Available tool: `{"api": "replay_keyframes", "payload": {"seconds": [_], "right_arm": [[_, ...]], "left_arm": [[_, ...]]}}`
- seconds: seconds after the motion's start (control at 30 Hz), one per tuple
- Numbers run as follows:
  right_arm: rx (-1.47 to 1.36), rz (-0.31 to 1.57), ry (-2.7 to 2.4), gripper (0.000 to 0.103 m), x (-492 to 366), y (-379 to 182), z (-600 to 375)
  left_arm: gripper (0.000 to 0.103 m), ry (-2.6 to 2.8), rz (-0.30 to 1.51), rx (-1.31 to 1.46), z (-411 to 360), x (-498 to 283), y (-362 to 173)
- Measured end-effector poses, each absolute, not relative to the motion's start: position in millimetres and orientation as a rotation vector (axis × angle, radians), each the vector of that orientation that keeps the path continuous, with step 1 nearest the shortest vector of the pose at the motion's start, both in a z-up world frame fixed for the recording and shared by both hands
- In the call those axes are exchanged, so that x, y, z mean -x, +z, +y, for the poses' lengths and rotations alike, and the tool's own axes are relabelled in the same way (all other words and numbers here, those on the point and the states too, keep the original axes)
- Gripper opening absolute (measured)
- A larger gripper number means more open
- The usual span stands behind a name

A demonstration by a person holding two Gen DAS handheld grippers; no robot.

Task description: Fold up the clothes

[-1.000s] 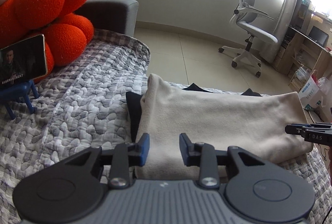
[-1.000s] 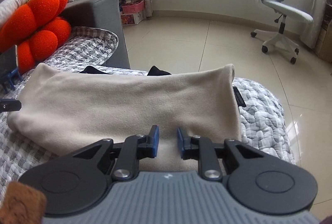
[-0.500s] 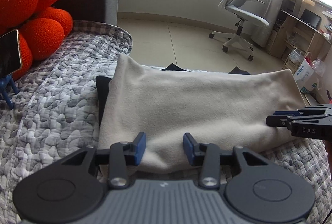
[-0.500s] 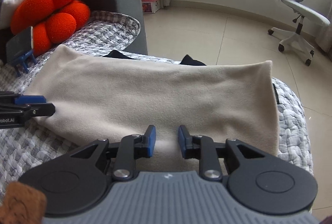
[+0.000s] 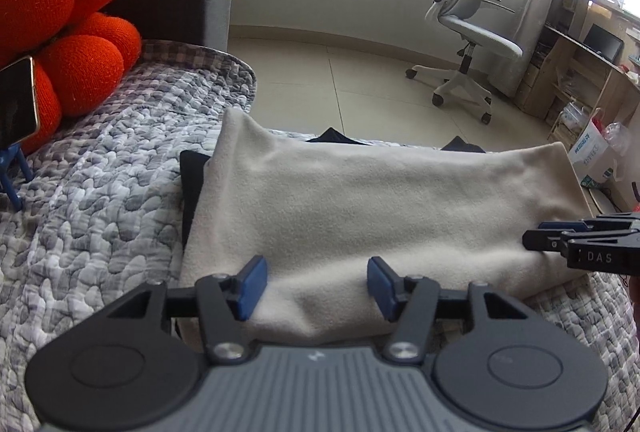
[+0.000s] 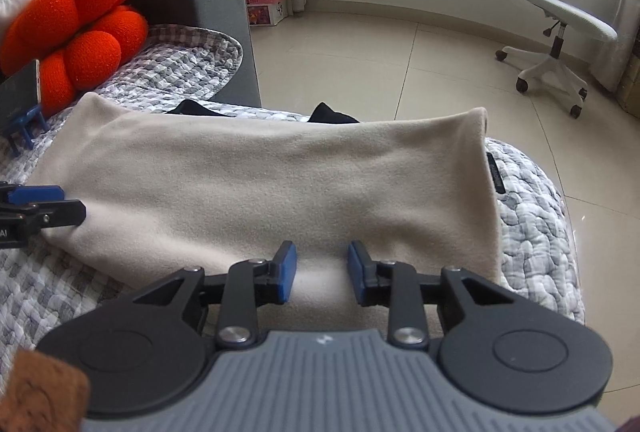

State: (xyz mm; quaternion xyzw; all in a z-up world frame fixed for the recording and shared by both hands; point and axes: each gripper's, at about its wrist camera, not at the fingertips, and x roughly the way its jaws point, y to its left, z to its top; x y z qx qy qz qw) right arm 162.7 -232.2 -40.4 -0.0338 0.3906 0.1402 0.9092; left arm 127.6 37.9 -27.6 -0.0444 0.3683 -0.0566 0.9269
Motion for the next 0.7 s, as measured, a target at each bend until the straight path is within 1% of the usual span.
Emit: {"api": "replay_keyframes", "payload": {"seconds": [0.23,0.57,0.7], "right_arm": [[0.07,0.806,0.258,0.03,-164.1,-38.9,-238.6],[0.007,0.832,0.209,0.029,-168.8,-36.4,-253.1],[-0.079,0.85,0.181,0.026,-171.4,-35.4,-272.5]], "left_arm": [[0.054,-0.093,0.748,0.137,52.3,-129.0,-26.1],[0.054,-0.076,0.733,0.069,51.9,-129.1,-25.4],[0.054,-0.081,0.733,0.089,56.8,-131.9,-25.5]]}}
